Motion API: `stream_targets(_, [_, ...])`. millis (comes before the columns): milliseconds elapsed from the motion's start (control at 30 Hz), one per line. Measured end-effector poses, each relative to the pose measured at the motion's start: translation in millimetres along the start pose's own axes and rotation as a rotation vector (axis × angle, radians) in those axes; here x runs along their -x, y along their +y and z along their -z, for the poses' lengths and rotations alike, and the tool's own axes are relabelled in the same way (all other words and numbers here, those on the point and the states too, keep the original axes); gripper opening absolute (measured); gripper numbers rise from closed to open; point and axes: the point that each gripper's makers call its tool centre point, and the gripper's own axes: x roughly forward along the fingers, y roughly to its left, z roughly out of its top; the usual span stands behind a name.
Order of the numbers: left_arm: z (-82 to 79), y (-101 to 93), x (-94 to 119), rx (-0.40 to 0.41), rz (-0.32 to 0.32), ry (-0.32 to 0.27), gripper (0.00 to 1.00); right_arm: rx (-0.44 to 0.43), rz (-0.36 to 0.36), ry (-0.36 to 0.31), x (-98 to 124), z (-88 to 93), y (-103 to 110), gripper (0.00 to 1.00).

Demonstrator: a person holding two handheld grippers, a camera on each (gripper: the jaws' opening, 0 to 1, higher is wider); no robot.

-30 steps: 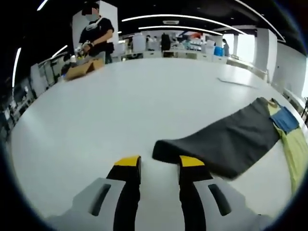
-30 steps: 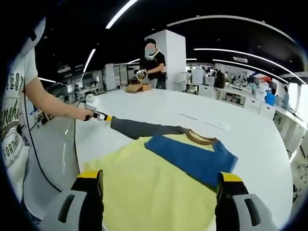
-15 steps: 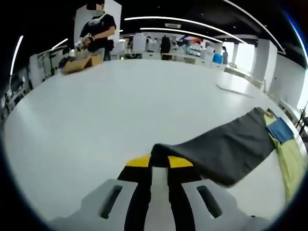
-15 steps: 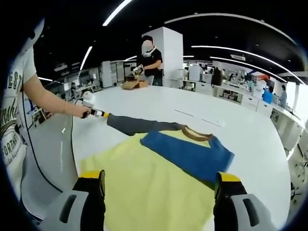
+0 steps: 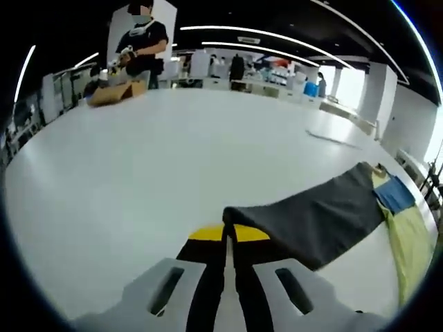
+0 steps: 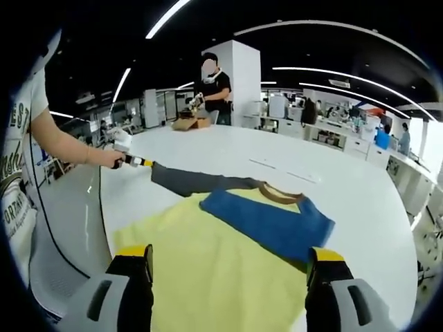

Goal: Fold the garment on the visible template until the final outline fits inside the template.

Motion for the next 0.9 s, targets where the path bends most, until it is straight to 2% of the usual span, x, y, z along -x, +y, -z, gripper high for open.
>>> stream_targets(400, [-23.6,-11.7,18.2,-0.033,0.029,-0.042,0.0,0.017,-0.003,-0.018,3.6,-3.7,1.5,0.91])
stream_targets(633, [-24.0,-5.1,22.9,-0.033,0.017,-0.027,0.0,0.019,0.004,-0.023,7.3,-2.9,1.0,0.91])
stream_targets(900, [-18.7,2.7,20.6,-0.101,-0.028,0.031,0.0,0.015,0.009,-0.027,9.9,-0.9,0.9,0.9])
